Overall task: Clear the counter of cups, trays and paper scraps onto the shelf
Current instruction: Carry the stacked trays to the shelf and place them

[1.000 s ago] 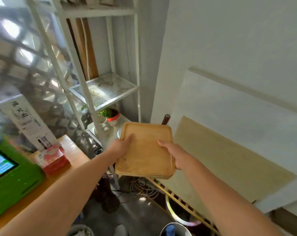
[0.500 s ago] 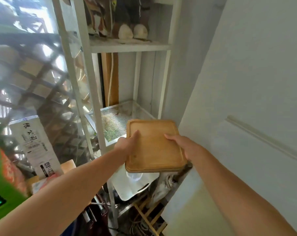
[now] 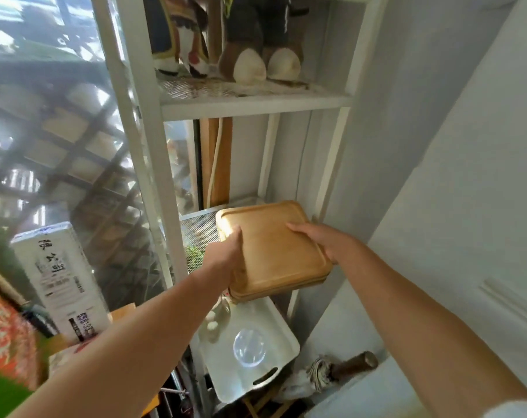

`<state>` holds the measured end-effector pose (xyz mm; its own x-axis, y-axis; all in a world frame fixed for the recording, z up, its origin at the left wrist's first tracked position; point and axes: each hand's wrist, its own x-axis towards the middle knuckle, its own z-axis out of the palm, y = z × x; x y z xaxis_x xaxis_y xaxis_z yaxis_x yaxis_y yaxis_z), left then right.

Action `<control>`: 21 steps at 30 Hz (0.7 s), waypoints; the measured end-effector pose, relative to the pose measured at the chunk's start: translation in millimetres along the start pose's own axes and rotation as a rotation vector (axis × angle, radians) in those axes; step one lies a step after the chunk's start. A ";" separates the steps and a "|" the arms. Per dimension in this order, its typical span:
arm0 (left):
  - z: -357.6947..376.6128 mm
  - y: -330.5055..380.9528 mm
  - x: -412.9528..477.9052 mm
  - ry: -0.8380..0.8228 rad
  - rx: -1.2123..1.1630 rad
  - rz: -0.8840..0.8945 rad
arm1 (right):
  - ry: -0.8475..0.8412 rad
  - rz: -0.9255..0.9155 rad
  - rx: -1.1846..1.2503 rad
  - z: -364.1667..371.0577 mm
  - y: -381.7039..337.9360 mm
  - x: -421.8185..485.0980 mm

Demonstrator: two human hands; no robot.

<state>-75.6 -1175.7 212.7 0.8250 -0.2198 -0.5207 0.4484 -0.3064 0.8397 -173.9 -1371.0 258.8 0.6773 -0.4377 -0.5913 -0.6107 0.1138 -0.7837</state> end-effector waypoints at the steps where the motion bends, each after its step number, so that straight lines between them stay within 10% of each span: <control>1: 1.1 3.3 2.3 0.021 -0.002 -0.015 | -0.010 0.006 -0.013 0.6 -4.9 6.4; 21: -14.6 39.8 41.3 0.348 0.052 -0.087 | -0.091 0.023 -0.088 46.0 -53.1 122.7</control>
<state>-18.7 -1183.4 226.9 0.8561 0.1348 -0.4989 0.5115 -0.3583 0.7810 -39.5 -1389.8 219.1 0.6950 -0.3523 -0.6268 -0.6572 0.0423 -0.7525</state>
